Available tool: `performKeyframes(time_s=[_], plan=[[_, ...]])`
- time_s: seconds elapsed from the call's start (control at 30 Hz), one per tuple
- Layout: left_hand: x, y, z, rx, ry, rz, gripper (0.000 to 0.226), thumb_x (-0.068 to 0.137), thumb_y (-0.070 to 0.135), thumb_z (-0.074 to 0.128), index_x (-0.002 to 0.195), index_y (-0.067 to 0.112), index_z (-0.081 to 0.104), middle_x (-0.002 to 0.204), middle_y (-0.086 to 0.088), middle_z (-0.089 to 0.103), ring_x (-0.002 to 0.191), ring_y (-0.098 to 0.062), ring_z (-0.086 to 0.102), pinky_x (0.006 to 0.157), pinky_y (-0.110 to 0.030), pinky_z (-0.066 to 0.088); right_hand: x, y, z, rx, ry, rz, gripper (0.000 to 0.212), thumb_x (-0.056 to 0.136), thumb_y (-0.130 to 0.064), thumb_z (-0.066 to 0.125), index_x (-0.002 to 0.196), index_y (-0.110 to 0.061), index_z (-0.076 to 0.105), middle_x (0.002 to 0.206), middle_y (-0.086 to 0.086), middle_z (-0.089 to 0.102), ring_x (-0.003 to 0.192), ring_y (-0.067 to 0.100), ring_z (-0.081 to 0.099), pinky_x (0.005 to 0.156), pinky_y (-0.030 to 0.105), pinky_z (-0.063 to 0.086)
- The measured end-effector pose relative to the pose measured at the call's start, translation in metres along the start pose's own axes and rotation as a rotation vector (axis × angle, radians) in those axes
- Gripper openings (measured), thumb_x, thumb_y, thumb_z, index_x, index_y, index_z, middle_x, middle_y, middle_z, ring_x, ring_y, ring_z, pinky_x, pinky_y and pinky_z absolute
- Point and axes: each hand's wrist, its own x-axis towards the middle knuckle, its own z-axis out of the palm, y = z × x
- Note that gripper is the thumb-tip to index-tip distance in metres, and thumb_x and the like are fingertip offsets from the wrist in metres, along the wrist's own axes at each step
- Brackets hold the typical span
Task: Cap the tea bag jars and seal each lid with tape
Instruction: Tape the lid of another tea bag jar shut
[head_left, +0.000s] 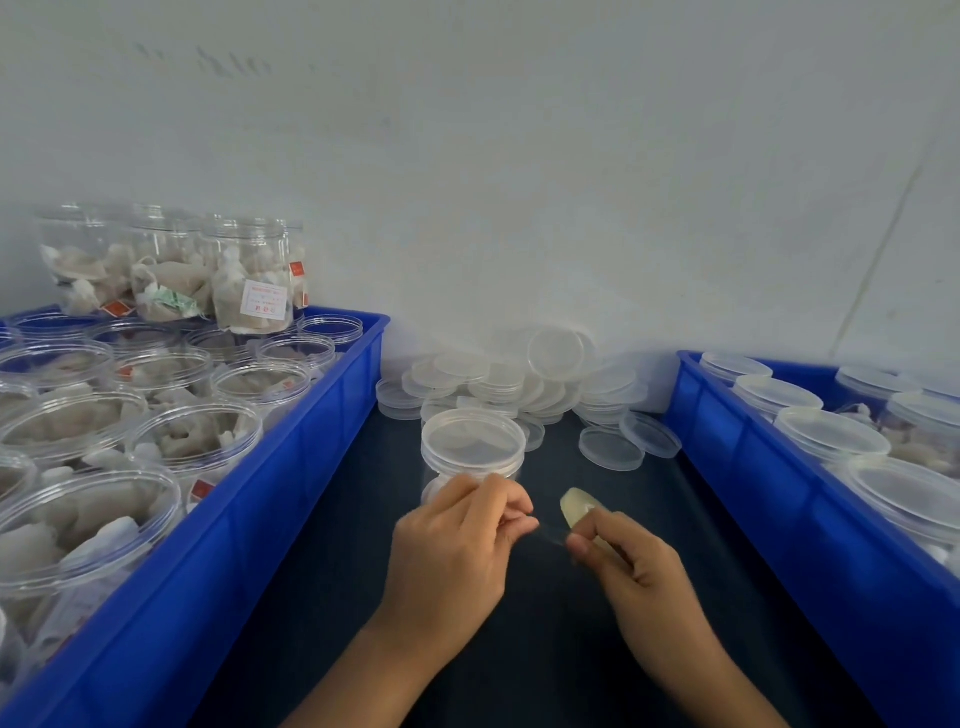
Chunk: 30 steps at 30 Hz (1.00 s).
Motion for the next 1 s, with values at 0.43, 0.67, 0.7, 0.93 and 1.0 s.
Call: performKeyframes(time_s=[0.43, 0.67, 0.7, 0.93, 1.0], plan=[[-0.008, -0.017, 0.011, -0.672, -0.034, -0.774, 0.092, 0.058, 0.038, 0.083, 0.128, 0.049, 0.026, 0.131, 0.014, 0.052, 0.119, 0.003, 0.053, 0.097, -0.016, 0.044, -0.001, -0.006, 0.000, 0.000, 0.189, -0.106, 0.022, 0.092, -0.029, 0.054, 0.074, -0.035, 0.066, 0.083, -0.008, 0.059, 0.072, 0.011, 0.056, 0.064, 0.026, 0.046], [-0.007, -0.004, 0.009, -0.723, -0.192, -0.709, 0.088, 0.058, 0.059, 0.078, 0.128, 0.065, 0.026, 0.116, 0.034, 0.057, 0.108, 0.009, 0.058, 0.080, -0.005, 0.046, -0.001, -0.018, -0.001, 0.049, 0.255, -0.131, 0.024, 0.076, -0.054, 0.051, 0.071, -0.033, 0.062, 0.085, -0.014, 0.055, 0.073, 0.011, 0.054, 0.058, 0.021, 0.045], [-0.006, 0.000, 0.009, -0.729, -0.209, -0.718, 0.087, 0.058, 0.061, 0.076, 0.129, 0.068, 0.025, 0.115, 0.039, 0.054, 0.106, 0.009, 0.058, 0.079, -0.003, 0.044, -0.002, -0.020, -0.002, 0.066, 0.268, -0.133, 0.027, 0.075, -0.057, 0.050, 0.072, -0.033, 0.063, 0.085, -0.013, 0.054, 0.072, 0.011, 0.054, 0.058, 0.022, 0.045], [-0.004, 0.010, 0.009, -0.712, -0.255, -0.684, 0.093, 0.062, 0.064, 0.072, 0.136, 0.071, 0.016, 0.122, 0.050, 0.041, 0.108, 0.010, 0.055, 0.082, -0.017, 0.046, 0.001, -0.035, -0.007, 0.234, 0.282, -0.123, 0.020, 0.071, -0.055, 0.054, 0.067, -0.038, 0.065, 0.090, 0.000, 0.055, 0.078, 0.009, 0.053, 0.069, 0.012, 0.045], [-0.004, 0.010, 0.010, -0.696, -0.250, -0.681, 0.093, 0.062, 0.066, 0.071, 0.136, 0.071, 0.015, 0.124, 0.051, 0.038, 0.107, 0.009, 0.055, 0.082, -0.019, 0.046, 0.002, -0.039, -0.007, 0.266, 0.272, -0.125, 0.016, 0.071, -0.052, 0.056, 0.068, -0.040, 0.065, 0.089, 0.000, 0.055, 0.080, 0.007, 0.054, 0.071, 0.008, 0.044]])
